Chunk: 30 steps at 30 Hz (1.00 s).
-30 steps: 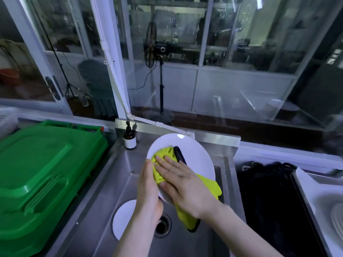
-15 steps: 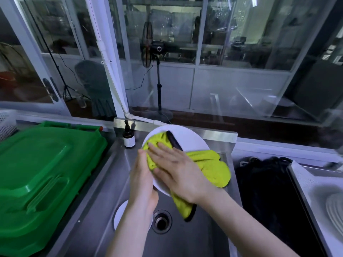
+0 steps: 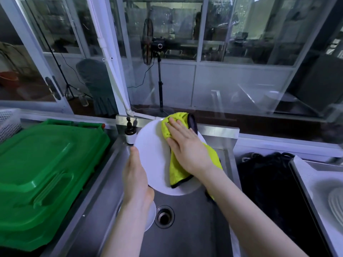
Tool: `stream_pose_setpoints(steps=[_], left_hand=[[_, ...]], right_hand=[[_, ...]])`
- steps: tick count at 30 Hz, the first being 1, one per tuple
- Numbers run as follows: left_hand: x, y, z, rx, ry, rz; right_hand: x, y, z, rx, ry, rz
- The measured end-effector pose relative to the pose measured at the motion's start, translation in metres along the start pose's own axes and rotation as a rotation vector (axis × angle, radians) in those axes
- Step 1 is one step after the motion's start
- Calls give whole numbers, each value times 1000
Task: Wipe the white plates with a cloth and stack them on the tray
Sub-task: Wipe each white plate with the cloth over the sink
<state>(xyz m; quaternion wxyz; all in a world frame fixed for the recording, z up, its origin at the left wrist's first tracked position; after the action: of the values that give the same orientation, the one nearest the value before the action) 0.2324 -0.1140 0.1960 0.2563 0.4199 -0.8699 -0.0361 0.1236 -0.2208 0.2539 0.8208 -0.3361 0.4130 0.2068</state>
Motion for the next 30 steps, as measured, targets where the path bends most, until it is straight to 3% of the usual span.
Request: stream_pose_setpoints(steps=[5,9,15,18,23,30], left_hand=[[-16,-7,-20,81,35,-79],[-8,-7,-1,-33,54,-91],[10,-3,4,-7,34,-29],[7,3,9,-81,23,-53],[-3,0,-5,-40,0,-45],[3,-1,19,-149,59,-57]], right_hand=[[-1,41,-8,-72,26,42],[34,74,41,-225,-105,184],[27,16,44,-124,-236,100],[19,-6,29,-83,-129,38],[1,8,-16,66,-13,2],[37,64,36,-146,-135,181]])
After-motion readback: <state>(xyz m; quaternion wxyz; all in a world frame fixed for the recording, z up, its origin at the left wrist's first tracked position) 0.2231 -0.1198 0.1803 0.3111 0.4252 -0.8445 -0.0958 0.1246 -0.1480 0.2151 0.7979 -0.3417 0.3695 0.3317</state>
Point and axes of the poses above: each hand's wrist, its own y-axis away from the middle knuckle, its own x-axis out of the palm, z = x × y, the point moved 7 cm from there along -y, towards the middle knuckle
